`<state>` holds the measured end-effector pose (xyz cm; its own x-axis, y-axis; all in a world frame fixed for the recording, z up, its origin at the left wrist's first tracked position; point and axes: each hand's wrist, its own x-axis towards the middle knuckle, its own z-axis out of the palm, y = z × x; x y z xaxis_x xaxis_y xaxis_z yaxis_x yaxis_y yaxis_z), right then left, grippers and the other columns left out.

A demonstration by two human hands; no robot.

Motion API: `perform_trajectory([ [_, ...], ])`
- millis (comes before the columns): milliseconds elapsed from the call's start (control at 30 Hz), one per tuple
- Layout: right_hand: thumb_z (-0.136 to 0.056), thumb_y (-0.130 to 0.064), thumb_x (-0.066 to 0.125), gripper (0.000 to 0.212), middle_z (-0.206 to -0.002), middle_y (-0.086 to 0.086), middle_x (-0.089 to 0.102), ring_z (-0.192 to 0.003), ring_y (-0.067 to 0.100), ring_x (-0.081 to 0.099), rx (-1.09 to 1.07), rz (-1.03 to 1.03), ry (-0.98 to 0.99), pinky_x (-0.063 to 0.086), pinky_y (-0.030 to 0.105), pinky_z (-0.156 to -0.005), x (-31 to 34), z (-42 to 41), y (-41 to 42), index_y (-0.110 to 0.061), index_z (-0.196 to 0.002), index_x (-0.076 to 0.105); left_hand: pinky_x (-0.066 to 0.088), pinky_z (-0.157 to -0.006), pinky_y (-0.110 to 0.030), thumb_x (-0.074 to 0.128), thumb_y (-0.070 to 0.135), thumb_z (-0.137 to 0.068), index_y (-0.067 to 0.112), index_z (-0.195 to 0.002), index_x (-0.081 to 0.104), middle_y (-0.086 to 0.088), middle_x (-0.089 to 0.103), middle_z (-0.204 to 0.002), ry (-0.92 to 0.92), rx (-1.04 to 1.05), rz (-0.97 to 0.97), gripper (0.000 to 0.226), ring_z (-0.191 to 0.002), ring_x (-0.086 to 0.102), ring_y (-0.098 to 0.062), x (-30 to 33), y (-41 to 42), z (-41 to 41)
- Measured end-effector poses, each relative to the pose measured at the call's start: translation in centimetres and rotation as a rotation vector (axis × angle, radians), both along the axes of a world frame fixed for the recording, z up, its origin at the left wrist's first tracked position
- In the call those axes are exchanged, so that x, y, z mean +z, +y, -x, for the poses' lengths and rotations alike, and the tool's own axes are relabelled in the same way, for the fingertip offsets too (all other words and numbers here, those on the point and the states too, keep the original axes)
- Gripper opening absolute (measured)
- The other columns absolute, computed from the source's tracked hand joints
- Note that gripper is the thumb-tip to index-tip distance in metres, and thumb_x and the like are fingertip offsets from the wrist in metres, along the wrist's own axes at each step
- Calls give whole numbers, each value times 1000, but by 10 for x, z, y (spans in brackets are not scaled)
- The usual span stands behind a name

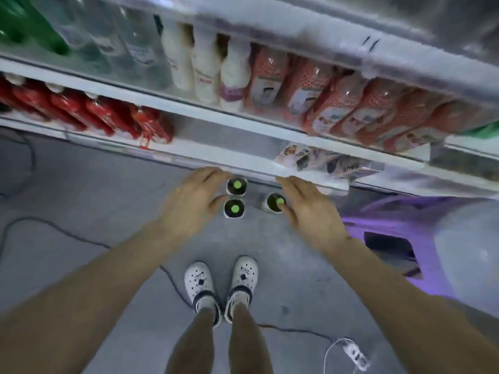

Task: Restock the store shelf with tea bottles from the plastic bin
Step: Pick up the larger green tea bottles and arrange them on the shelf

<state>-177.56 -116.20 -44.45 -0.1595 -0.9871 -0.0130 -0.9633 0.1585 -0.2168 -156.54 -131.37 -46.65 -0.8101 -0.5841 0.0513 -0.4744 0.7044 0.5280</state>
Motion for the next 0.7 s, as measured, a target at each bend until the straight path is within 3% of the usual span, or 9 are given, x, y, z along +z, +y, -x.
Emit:
perform_trajectory([
  [133,-87,-19,66,47,-125,10,59,-105,29,60,11,-130,-82,57,39,-69,-101,0,16,-11,-131,54,58,-77,-43,84,10,-69,13,-122,64,-10,66,-116,-75,49,-83,56,-99,65,-34,-99,26,-3],
  [300,-73,-14,83,57,-111,14,66,-87,30,67,13,-188,-101,55,32,-58,-210,1,12,-5,-125,60,57,-79,-46,85,13,-70,12,-130,58,-12,64,-122,-157,104,-177,66,-102,64,-35,-218,46,-10],
  [567,-86,-17,71,63,-131,16,55,-112,34,59,-83,-280,-154,56,43,-86,-360,18,-11,-8,-142,45,46,-100,-45,90,15,-64,6,-142,46,-17,50,-141,-220,157,-329,90,-123,53,-37,-381,57,-2],
  [700,-89,-20,68,68,-139,15,48,-115,34,56,-106,-311,-162,54,46,-87,-410,25,-23,-10,-148,36,40,-106,-41,88,18,-67,9,-147,37,-13,39,-151,-214,165,-411,95,-133,44,-33,-439,56,15],
])
